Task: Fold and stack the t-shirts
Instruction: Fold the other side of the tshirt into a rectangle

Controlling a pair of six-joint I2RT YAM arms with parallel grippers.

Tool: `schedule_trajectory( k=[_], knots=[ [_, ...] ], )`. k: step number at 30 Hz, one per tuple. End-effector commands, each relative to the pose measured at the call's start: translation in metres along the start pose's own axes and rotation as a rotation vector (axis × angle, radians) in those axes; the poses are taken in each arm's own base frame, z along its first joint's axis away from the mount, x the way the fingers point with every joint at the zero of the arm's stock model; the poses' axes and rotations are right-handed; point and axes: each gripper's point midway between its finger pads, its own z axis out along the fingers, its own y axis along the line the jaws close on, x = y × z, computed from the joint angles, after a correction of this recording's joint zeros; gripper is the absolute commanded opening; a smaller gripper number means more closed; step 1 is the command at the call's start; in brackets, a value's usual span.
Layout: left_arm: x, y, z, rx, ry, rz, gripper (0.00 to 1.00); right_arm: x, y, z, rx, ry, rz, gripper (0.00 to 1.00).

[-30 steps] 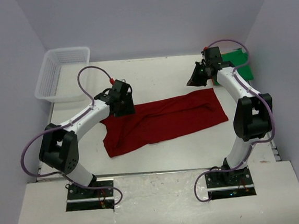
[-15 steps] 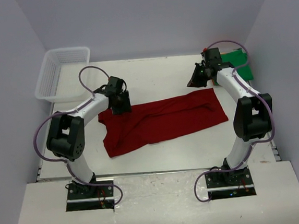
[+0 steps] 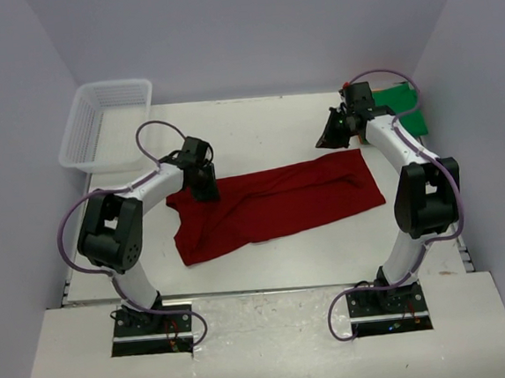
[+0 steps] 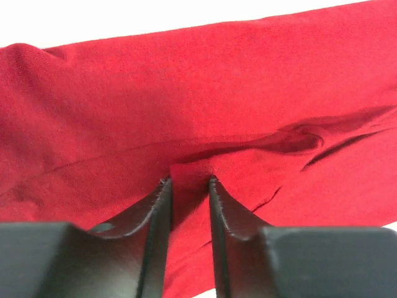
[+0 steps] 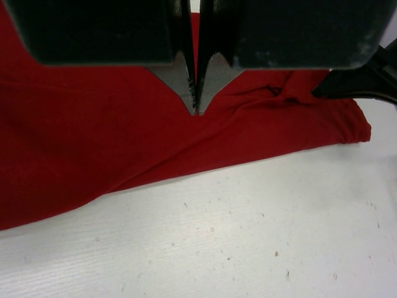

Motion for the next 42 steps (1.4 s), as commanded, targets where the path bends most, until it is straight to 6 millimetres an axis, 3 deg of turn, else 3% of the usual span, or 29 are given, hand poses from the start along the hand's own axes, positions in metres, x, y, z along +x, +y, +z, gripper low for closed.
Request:
schedule_trajectory(
  k=[1,3,7,13,16,23,28,31,34,36,38,39,41,42],
  knots=[
    [-0.014,-0.012,-0.017,0.059,-0.068,0.032,0.24,-0.003,0.007,-0.001,-0.023,-0.019,-0.023,0.0],
    [-0.018,-0.013,-0.02,0.061,-0.08,0.035,0.16,-0.003,0.007,-0.001,-0.025,-0.018,-0.023,0.0],
    [-0.018,-0.019,-0.026,0.091,-0.089,0.039,0.12,-0.001,0.008,0.001,-0.023,-0.013,-0.027,0.0],
    [0.0,-0.03,-0.039,0.124,-0.091,0.056,0.07,0.001,0.008,0.006,-0.014,-0.002,-0.032,0.0],
    [0.024,-0.042,-0.043,0.16,-0.065,0.074,0.08,0.002,0.01,0.008,-0.013,0.0,-0.035,0.0],
    [0.088,-0.051,-0.039,0.191,0.013,0.104,0.15,0.005,0.011,0.011,-0.008,0.012,-0.04,0.0],
    [0.116,-0.064,-0.038,0.211,0.032,0.167,0.33,0.005,0.011,0.012,0.002,0.016,-0.05,0.0],
    [0.111,-0.071,-0.049,0.203,-0.011,0.205,0.42,0.005,0.01,0.012,0.012,0.013,-0.055,0.0],
    [0.09,-0.076,-0.067,0.189,-0.08,0.221,0.48,0.005,0.009,0.012,0.02,0.011,-0.06,0.0],
    [0.072,-0.083,-0.079,0.178,-0.131,0.219,0.51,0.009,0.005,0.015,0.046,0.03,-0.068,0.0],
    [0.046,-0.075,-0.088,0.072,-0.199,0.206,0.51,0.014,0.007,0.015,0.067,0.049,-0.085,0.0],
    [0.036,-0.072,-0.091,0.041,-0.221,0.195,0.5,0.018,0.007,0.017,0.074,0.061,-0.093,0.0],
    [0.018,-0.071,-0.092,0.003,-0.24,0.176,0.36,0.03,0.015,0.018,0.083,0.082,-0.123,0.0],
    [0.01,-0.063,-0.083,-0.018,-0.224,0.15,0.24,0.036,0.015,0.019,0.093,0.091,-0.132,0.0]
  ],
)
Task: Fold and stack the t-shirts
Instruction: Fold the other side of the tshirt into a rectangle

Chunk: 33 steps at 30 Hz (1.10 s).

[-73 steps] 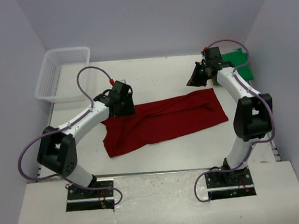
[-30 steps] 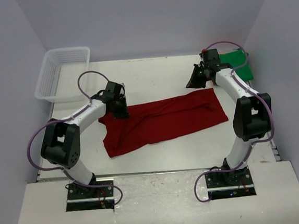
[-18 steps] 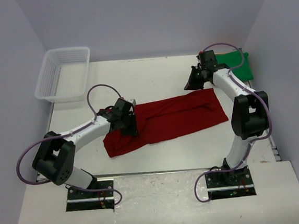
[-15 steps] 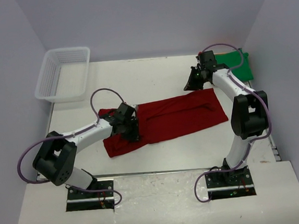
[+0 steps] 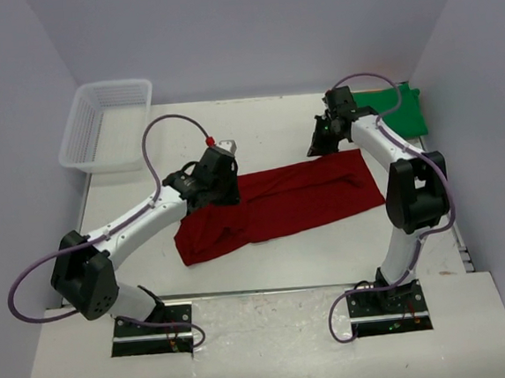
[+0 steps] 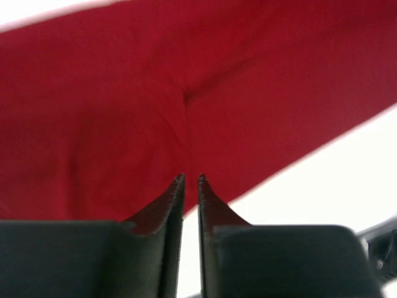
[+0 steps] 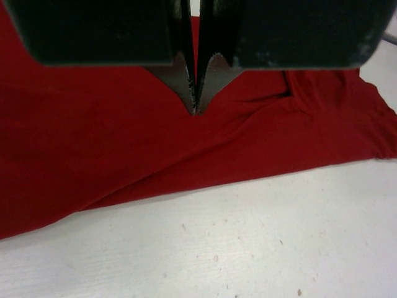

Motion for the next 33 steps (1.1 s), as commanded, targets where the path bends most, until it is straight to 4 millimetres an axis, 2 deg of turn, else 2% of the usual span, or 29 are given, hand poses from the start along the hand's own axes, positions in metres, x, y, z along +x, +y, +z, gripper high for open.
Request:
schedule_trajectory(
  k=[1,2,3,6,7,9,11,12,14,15,21,24,28,33],
  knots=[
    [-0.032,0.031,0.008,-0.13,-0.031,-0.039,0.09,0.018,0.015,0.0,0.037,0.027,-0.083,0.0],
    [-0.034,0.036,0.014,-0.135,-0.016,-0.058,0.0,0.025,0.016,0.0,0.046,0.039,-0.093,0.0],
    [-0.035,0.047,0.027,-0.133,0.016,-0.101,0.0,0.032,0.014,0.001,0.059,0.049,-0.096,0.0],
    [-0.033,0.059,0.048,-0.12,0.065,-0.16,0.0,0.054,0.016,0.001,0.087,0.075,-0.137,0.0],
    [-0.032,0.062,0.051,-0.132,0.071,-0.169,0.0,0.061,0.023,-0.002,0.08,0.074,-0.167,0.0],
    [-0.028,0.07,0.058,-0.175,0.089,-0.182,0.0,0.074,0.024,-0.003,0.092,0.082,-0.198,0.0],
    [-0.026,0.076,0.06,-0.206,0.096,-0.193,0.0,0.088,0.035,-0.008,0.079,0.082,-0.255,0.0],
    [-0.023,0.081,0.063,-0.229,0.101,-0.195,0.0,0.097,0.033,-0.008,0.089,0.093,-0.272,0.0],
    [-0.023,0.086,0.063,-0.245,0.105,-0.204,0.0,0.108,0.04,-0.009,0.081,0.09,-0.313,0.0],
    [-0.024,0.091,0.063,-0.257,0.102,-0.209,0.0,0.118,0.041,-0.007,0.076,0.107,-0.339,0.0],
    [-0.029,0.109,0.061,-0.291,0.092,-0.237,0.0,0.147,0.037,0.003,0.074,0.164,-0.384,0.0],
    [-0.029,0.12,0.064,-0.306,0.099,-0.257,0.0,0.162,0.042,0.008,0.07,0.19,-0.407,0.0],
    [-0.029,0.132,0.072,-0.325,0.112,-0.273,0.0,0.171,0.047,0.017,0.067,0.208,-0.42,0.0],
    [-0.021,0.138,0.087,-0.323,0.159,-0.289,0.0,0.182,0.047,0.028,0.082,0.24,-0.428,0.0]
  ],
)
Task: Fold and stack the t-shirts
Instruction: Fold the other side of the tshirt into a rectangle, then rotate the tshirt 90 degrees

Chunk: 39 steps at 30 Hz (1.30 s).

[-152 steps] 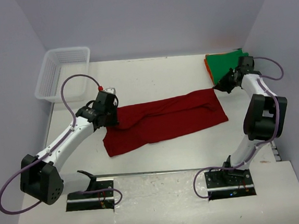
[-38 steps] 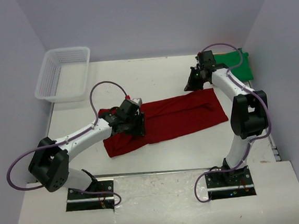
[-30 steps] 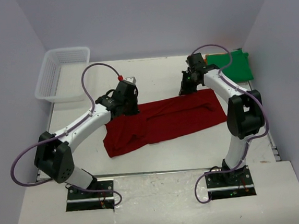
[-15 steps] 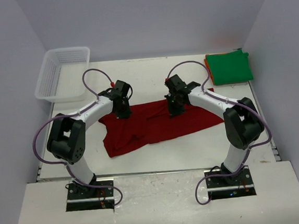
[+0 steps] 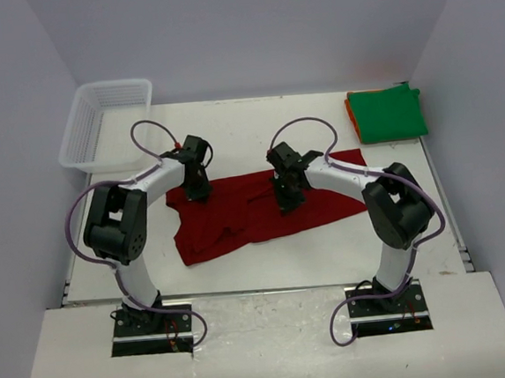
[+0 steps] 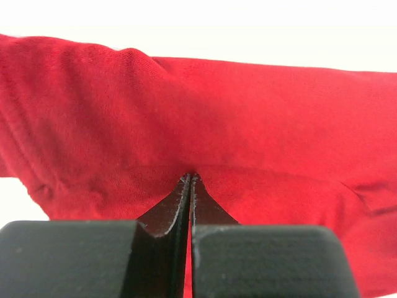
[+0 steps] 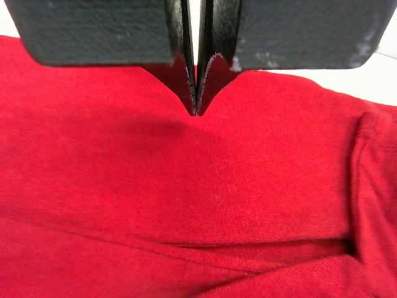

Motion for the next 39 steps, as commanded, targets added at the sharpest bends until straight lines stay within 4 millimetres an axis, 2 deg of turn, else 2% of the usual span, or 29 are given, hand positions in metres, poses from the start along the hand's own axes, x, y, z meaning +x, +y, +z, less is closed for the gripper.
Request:
schedule_trajectory(
  k=[1,5,10,19,22,24,25,27,28,30,31,33,34,36,37,39],
  knots=[
    [-0.01,-0.004,0.007,0.011,-0.003,-0.008,0.0,-0.004,0.008,0.011,0.007,-0.011,-0.017,0.0],
    [-0.006,0.002,0.021,-0.01,0.032,-0.012,0.0,0.008,0.012,0.022,0.015,0.014,-0.031,0.0],
    [-0.013,0.006,0.029,-0.015,0.051,-0.03,0.0,0.021,0.019,0.033,0.017,0.046,-0.049,0.0],
    [-0.052,0.007,0.048,-0.031,0.048,-0.056,0.0,0.047,0.055,0.048,-0.006,0.105,-0.123,0.0],
    [-0.078,-0.009,0.061,-0.004,0.038,-0.007,0.0,0.049,0.076,0.047,-0.039,0.104,-0.155,0.0],
    [-0.09,-0.02,0.067,0.029,0.031,0.026,0.0,0.054,0.083,0.051,-0.04,0.128,-0.175,0.0],
    [-0.101,-0.028,0.074,0.049,0.025,0.056,0.0,0.049,0.091,0.049,-0.055,0.118,-0.178,0.0],
    [-0.108,-0.051,0.08,0.155,0.037,0.102,0.0,0.049,0.098,0.052,-0.07,0.125,-0.199,0.0],
    [-0.115,-0.068,0.087,0.236,0.042,0.15,0.0,0.04,0.105,0.05,-0.084,0.106,-0.21,0.0],
    [-0.123,-0.082,0.094,0.301,0.036,0.188,0.0,0.035,0.109,0.051,-0.087,0.103,-0.229,0.0],
    [-0.135,-0.095,0.095,0.357,0.004,0.222,0.0,0.025,0.115,0.047,-0.099,0.075,-0.25,0.0],
    [-0.149,-0.105,0.09,0.397,-0.05,0.25,0.0,0.011,0.11,0.042,-0.051,0.023,-0.256,0.0],
    [-0.166,-0.112,0.077,0.422,-0.12,0.277,0.0,0.002,0.113,0.031,-0.057,-0.019,-0.274,0.0],
    [-0.184,-0.116,0.056,0.432,-0.201,0.287,0.0,-0.013,0.111,0.017,-0.036,-0.101,-0.284,0.0],
    [-0.202,-0.121,0.03,0.445,-0.287,0.295,0.0,-0.022,0.111,-0.001,-0.04,-0.157,-0.29,0.0],
    [-0.217,-0.125,0.002,0.463,-0.363,0.299,0.0,-0.034,0.111,-0.018,-0.031,-0.223,-0.29,0.0]
  ],
)
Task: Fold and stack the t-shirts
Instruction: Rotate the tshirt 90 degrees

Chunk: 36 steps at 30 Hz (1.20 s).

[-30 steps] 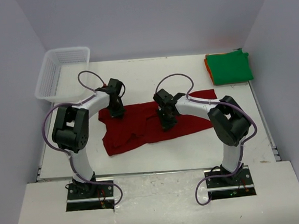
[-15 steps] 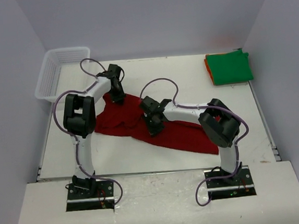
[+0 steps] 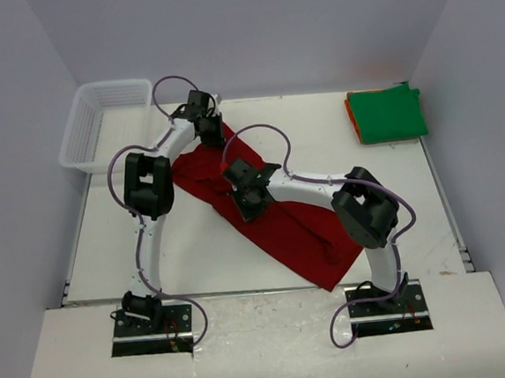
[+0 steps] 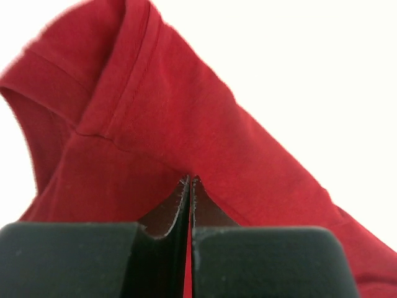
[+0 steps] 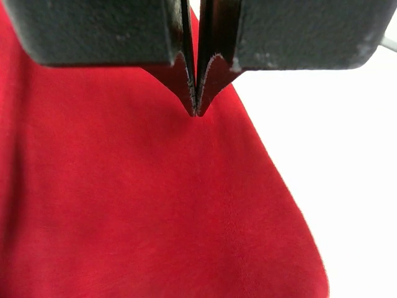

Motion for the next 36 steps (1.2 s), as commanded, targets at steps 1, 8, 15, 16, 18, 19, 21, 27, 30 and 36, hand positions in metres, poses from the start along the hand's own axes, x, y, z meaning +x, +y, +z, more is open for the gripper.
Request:
schedule_trajectory(
  k=[1,8,15,16,18,19,21,27,30,36],
  knots=[
    [-0.086,-0.032,-0.075,0.055,-0.291,0.112,0.01,-0.043,0.0,-0.06,0.027,-0.196,-0.046,0.0],
    [-0.108,-0.054,-0.142,0.06,-0.355,0.058,0.13,-0.053,-0.027,-0.118,0.171,-0.249,-0.012,0.0],
    [-0.018,0.004,-0.156,-0.22,-0.189,-0.186,0.0,-0.006,-0.082,-0.121,0.284,-0.187,0.084,0.0],
    [-0.01,0.014,-0.159,-0.269,-0.193,-0.206,0.0,-0.001,-0.09,-0.121,0.29,-0.18,0.112,0.0],
    [0.012,0.024,-0.161,-0.293,-0.206,-0.233,0.0,0.014,-0.105,-0.12,0.302,-0.16,0.158,0.0],
    [0.018,0.029,-0.161,-0.312,-0.211,-0.237,0.0,0.02,-0.108,-0.118,0.302,-0.149,0.171,0.0],
    [0.033,0.042,-0.156,-0.356,-0.195,-0.245,0.0,0.038,-0.115,-0.111,0.317,-0.115,0.197,0.0],
    [0.061,0.063,-0.122,-0.416,-0.091,-0.25,0.0,0.075,-0.128,-0.091,0.356,-0.021,0.255,0.0],
    [0.076,0.073,-0.105,-0.443,-0.049,-0.261,0.0,0.09,-0.122,-0.077,0.316,0.027,0.26,0.0],
    [0.091,0.089,-0.077,-0.473,0.008,-0.275,0.0,0.101,-0.111,-0.068,0.258,0.024,0.257,0.0]
  ],
)
